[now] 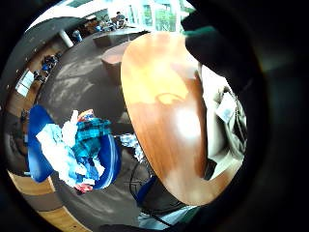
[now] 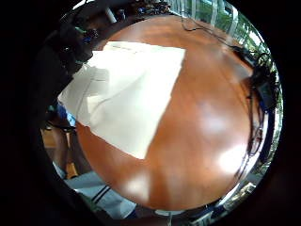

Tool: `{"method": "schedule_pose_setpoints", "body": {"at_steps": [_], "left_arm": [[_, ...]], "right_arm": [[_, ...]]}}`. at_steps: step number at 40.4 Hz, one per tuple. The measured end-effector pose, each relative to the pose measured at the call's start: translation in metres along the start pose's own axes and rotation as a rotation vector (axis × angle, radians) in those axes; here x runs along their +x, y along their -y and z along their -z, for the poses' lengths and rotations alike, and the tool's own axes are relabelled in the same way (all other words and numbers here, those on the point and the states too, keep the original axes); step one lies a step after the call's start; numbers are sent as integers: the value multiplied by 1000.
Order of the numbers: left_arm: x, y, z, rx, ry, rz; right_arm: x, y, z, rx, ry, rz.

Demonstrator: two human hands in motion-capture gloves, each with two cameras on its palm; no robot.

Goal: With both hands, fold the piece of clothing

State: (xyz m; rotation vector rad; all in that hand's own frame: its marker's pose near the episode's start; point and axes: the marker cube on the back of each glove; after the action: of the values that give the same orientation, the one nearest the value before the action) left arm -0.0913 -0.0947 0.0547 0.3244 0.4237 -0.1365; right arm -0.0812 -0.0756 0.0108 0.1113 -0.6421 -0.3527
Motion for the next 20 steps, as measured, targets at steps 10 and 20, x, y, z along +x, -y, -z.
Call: {"method": "schedule_pose_setpoints", "body": {"at_steps": [10,20], "left_arm": [[56,-6,22,-40,247,-105],[80,-22,24,-147,409,-129]], "right_arm": [[36,-29,75,91,-797,-246],[43,-41,82,41,-833,-335]]}}
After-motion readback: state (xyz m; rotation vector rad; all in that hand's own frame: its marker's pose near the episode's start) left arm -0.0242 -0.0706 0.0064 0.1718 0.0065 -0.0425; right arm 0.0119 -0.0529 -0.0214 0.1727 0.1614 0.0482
